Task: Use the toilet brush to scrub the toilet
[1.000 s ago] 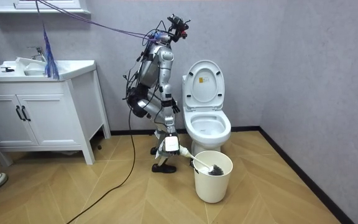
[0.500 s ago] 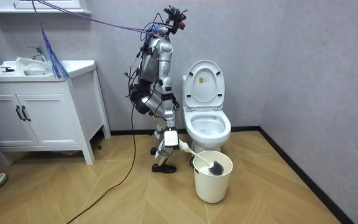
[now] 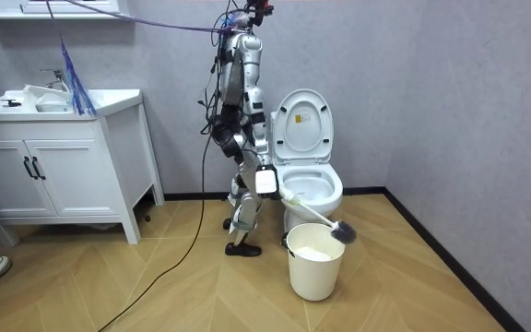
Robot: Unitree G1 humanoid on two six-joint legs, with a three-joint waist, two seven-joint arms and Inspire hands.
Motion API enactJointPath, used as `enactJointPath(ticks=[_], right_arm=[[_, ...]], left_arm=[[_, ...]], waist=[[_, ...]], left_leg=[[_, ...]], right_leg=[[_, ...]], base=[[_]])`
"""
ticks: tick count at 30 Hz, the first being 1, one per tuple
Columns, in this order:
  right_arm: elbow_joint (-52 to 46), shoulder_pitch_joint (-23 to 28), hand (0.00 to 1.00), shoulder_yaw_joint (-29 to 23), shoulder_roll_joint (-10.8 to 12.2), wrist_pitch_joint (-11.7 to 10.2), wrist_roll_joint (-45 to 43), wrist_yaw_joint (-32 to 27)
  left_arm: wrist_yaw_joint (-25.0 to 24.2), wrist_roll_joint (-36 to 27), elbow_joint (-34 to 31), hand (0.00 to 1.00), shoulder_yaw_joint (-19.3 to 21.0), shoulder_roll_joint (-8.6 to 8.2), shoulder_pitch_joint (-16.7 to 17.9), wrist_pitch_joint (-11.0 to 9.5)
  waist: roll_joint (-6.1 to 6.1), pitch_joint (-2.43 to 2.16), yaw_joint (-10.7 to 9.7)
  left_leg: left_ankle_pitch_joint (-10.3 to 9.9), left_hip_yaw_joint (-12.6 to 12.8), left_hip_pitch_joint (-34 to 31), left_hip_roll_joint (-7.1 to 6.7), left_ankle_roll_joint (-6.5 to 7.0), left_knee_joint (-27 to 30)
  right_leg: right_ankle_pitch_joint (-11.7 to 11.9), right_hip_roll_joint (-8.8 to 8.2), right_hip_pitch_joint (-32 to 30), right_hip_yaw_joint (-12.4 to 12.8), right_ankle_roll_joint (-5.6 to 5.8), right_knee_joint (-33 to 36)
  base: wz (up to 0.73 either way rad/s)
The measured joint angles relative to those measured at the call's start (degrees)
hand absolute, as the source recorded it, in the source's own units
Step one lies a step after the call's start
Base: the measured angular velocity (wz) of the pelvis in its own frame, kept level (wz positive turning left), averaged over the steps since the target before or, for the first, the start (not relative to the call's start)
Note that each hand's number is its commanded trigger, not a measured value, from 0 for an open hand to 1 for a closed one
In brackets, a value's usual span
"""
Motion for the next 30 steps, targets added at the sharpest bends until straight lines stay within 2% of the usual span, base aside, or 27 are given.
enactJointPath(ticks=[2, 4, 9, 12, 15, 17, 19, 22, 26, 28, 30], right_arm=[[-1.7, 2.0, 1.0, -0.1, 0.2, -0.1, -2.0, -0.4], [-2.6, 4.3, 1.0, -0.1, 0.8, -0.3, -5.3, -0.9], [-4.1, 7.4, 1.0, -0.3, 1.5, -0.2, -13.8, -1.3], [-7.2, 9.4, 1.0, -0.6, 1.6, -0.4, -19.8, -2.1], [-9.9, 10.3, 1.0, -0.6, 1.6, -0.4, -26.0, -2.2], [-11.8, 11.2, 1.0, 0.0, 2.0, -0.5, -29.2, -2.5], [-13.3, 12.2, 1.0, 0.1, 3.2, -1.0, -33.9, -2.7], [-13.6, 12.6, 1.0, 1.2, 4.1, -1.4, -39.5, -2.7], [-13.6, 12.6, 1.0, 2.4, 4.1, -2.5, -46.3, -2.6], [-13.4, 12.6, 1.0, 3.5, 4.0, -2.9, -51.5, -2.7], [-13.4, 12.6, 1.0, 4.6, 4.0, -3.1, -53.6, -2.7]], left_arm=[[0.0, 0.0, 0.1, 0.0, 1.9, 0.04, 1.6, 0.0], [0.0, 0.1, 0.3, 0.0, 3.8, -0.16, 3.3, 0.0], [0.0, 1.0, 0.5, 0.0, 5.0, -0.76, 7.1, -0.1], [0.0, 1.5, 1.0, 0.0, 7.5, -1.08, 8.6, 0.0], [0.8, 3.7, 0.9, 0.0, 8.9, -1.31, 9.6, 0.0], [1.2, 5.3, -0.2, 0.0, 8.9, -1.35, 10.6, 0.0], [1.3, 8.4, -3.3, 0.0, 9.8, -1.76, 12.0, 0.0], [1.5, 11.7, -7.5, 0.0, 11.3, -2.29, 13.3, -0.1], [2.9, 16.1, -13.0, 0.0, 11.2, -2.85, 14.7, -0.6], [4.0, 19.1, -17.3, 0.0, 11.2, -3.25, 15.5, -0.7], [5.6, 21.1, -19.7, 0.0, 11.2, -3.57, 15.5, -1.2]], waist=[[-0.24, -0.22, 0.4], [-0.64, -0.19, 0.5], [-1.01, -0.24, 0.5], [-1.78, -0.2, 0.8], [-2.49, 0.06, 0.9], [-2.9, -0.16, 1.1], [-3.27, -0.34, 1.1], [-3.32, -0.46, 2.6], [-2.38, -0.49, 2.9], [-2.51, -0.3, 3.9], [-2.4, -0.41, 4.4]], left_leg=[[0.0, 0.0, 3.0, 0.13, 0.01, -1.7], [0.2, -0.1, 7.3, -0.04, 0.17, -4.8], [0.5, -0.7, 14.5, -0.1, 0.24, -9.4], [0.5, -0.6, 17.7, -0.11, 0.2, -11.3], [0.5, -0.8, 20.5, -0.09, 0.18, -12.3], [0.5, -0.9, 21.6, -0.09, 0.17, -12.7], [0.5, -2.0, 22.5, -0.13, 0.16, -12.7], [0.5, -2.4, 23.4, -0.12, 0.15, -13.0], [0.6, -3.4, 23.9, -0.28, 0.02, -13.2], [0.6, -4.2, 23.7, -0.46, -0.1, -13.2], [0.7, -4.8, 23.6, -0.55, -0.21, -13.2]], right_leg=[[0.5, 0.58, 3.5, 0.0, 0.43, -2.8], [1.1, 0.76, 7.9, -0.6, 0.91, -5.7], [2.5, 1.59, 16.4, -1.8, 1.63, -12.4], [2.6, 1.71, 19.5, -2.3, 1.82, -14.2], [2.6, 1.88, 22.1, -2.8, 1.84, -15.2], [2.9, 2.14, 24.0, -3.3, 2.13, -16.9], [3.1, 2.35, 26.2, -4.7, 2.11, -18.2], [3.2, 2.56, 27.7, -5.1, 2.15, -19.5], [3.4, 2.55, 28.9, -6.5, 2.23, -20.3], [3.4, 2.44, 29.3, -7.3, 2.23, -20.2], [3.4, 2.42, 29.5, -7.9, 2.23, -20.2]], base=[[-0.05], [0.02], [0.05], [0.02], [0.02], [0.1], [0.24], [0.09], [0.2], [0.17], [0.18]])
